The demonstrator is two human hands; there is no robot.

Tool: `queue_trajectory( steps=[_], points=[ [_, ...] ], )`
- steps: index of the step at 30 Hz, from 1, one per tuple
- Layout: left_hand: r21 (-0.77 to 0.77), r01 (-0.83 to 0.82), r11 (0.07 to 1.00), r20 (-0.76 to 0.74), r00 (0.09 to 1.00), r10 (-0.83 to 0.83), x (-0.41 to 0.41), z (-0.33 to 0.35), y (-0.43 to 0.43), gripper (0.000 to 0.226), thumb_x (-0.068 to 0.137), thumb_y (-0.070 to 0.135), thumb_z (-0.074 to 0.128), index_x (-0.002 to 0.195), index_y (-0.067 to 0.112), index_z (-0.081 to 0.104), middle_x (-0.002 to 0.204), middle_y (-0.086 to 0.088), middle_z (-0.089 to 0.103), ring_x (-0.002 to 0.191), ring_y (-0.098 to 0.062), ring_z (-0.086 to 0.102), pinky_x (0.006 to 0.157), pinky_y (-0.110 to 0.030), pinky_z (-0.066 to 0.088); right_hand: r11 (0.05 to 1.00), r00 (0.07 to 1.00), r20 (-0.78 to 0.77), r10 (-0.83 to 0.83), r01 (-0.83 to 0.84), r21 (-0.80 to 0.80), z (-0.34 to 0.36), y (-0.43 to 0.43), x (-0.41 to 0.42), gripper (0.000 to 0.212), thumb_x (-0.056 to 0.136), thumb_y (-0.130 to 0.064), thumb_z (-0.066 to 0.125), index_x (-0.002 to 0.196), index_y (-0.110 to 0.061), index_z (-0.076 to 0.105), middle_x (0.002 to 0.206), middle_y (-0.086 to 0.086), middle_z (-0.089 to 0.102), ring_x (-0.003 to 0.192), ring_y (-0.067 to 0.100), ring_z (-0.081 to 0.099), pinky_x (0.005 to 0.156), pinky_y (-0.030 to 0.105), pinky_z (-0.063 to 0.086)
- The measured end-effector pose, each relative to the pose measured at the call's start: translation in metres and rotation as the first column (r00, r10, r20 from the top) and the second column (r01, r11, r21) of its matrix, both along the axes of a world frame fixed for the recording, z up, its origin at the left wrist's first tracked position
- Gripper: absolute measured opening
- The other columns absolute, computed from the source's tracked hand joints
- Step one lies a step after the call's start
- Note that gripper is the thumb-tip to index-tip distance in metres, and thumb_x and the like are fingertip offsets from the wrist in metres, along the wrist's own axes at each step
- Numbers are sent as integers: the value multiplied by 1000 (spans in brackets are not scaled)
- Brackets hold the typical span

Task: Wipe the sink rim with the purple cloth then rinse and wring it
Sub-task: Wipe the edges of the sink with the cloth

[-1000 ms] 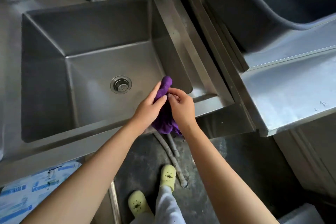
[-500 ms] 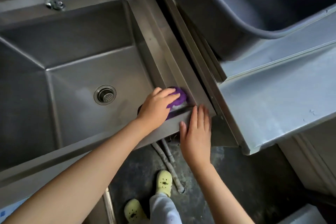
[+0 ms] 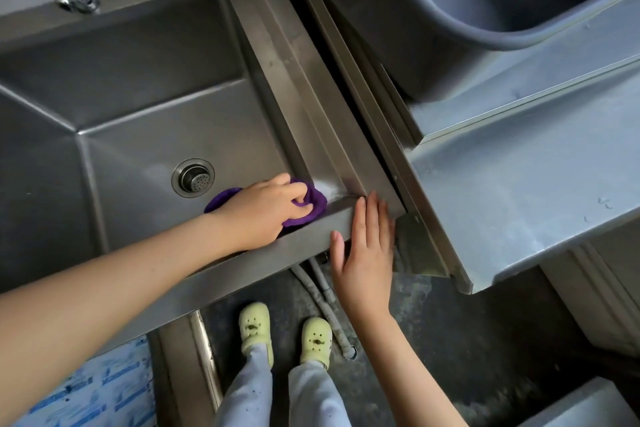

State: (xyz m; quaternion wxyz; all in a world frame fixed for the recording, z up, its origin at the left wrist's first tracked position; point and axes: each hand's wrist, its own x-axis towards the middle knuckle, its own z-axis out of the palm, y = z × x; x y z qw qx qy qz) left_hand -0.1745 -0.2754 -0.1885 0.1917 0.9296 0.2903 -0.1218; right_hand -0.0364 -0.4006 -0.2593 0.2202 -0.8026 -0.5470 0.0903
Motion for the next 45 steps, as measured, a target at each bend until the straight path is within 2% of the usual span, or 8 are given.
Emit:
queue_trajectory(
  steps=[12, 17, 21, 27, 31, 35, 41, 45],
  points=[
    [434, 83, 897, 12, 995, -97, 46, -22, -12, 50, 74, 8, 25, 100, 9, 67, 94, -4, 65, 78, -24, 62, 61, -32, 51, 999, 1000, -2, -30, 30, -22, 0, 4, -5, 57, 94, -32, 34, 145, -8, 24, 154, 12, 25, 144, 22, 13, 117, 35, 3],
    [470, -160, 868, 35, 986, 163, 49, -22, 11, 52, 79, 8, 28, 122, 7, 57, 110, -7, 61, 95, -28, 58, 73, -36, 50, 998, 999, 25, -47, 48, -47, 4, 5, -9, 58, 92, -31, 34, 143, -4, 28, 152, 14, 29, 142, 24, 18, 117, 36, 4],
    [315, -263, 912, -25, 958, 285, 48, -19, 36, 58, 88, -1, 36, 144, 9, 25, 139, -11, 34, 122, -34, 34, 96, -43, 36, 997, 996, 66, -54, 57, -52, 12, 6, -8, 57, 89, -29, 38, 138, -2, 37, 147, 16, 38, 139, 28, 31, 115, 42, 16],
    [-129, -511, 850, 269, 807, 527, 43, -29, 52, 50, 88, 2, 47, 136, 16, 46, 135, -7, 42, 125, -27, 36, 105, -28, 31, 999, 998, -45, 54, -54, -3, 28, 38, -4, 62, 89, -29, 49, 144, -7, 29, 153, 12, 26, 143, 23, 16, 116, 35, 6],
    [-664, -501, 555, 302, 500, 812, 32, -25, 48, 55, 81, 2, 56, 131, 23, 51, 132, 5, 46, 126, -10, 39, 104, -18, 27, 934, 928, -157, 338, -351, -63, 34, 92, 6, 87, 83, -36, 65, 149, -18, 12, 158, 5, 9, 146, 20, 3, 116, 28, 3],
    [-859, -347, 377, 283, 292, 914, 20, -29, 44, 43, 77, 17, 59, 116, 34, 56, 130, 0, 53, 122, -14, 48, 106, -30, 36, 920, 928, -81, 364, -371, -124, 34, 123, 12, 69, 79, -30, 70, 139, -14, 40, 151, 10, 32, 139, 31, 30, 114, 42, 25],
    [-374, -575, 728, 500, 536, 680, 26, -43, 53, 44, 82, 8, 64, 125, 13, 58, 135, -5, 52, 124, -21, 45, 105, -15, 24, 936, 946, 15, 324, -319, -152, 29, 144, 12, 70, 79, -24, 65, 139, -4, 36, 150, 17, 32, 139, 35, 29, 113, 49, 29],
    [17, -533, 846, 426, 769, 476, 28, -55, 64, 37, 78, 27, 59, 114, 20, 66, 128, -4, 61, 110, -31, 58, 98, -41, 44, 934, 944, 145, 296, -253, -253, 17, 137, 10, 86, 84, -57, 36, 144, 2, 21, 152, 22, 24, 142, 33, 18, 114, 45, 23]
  ],
)
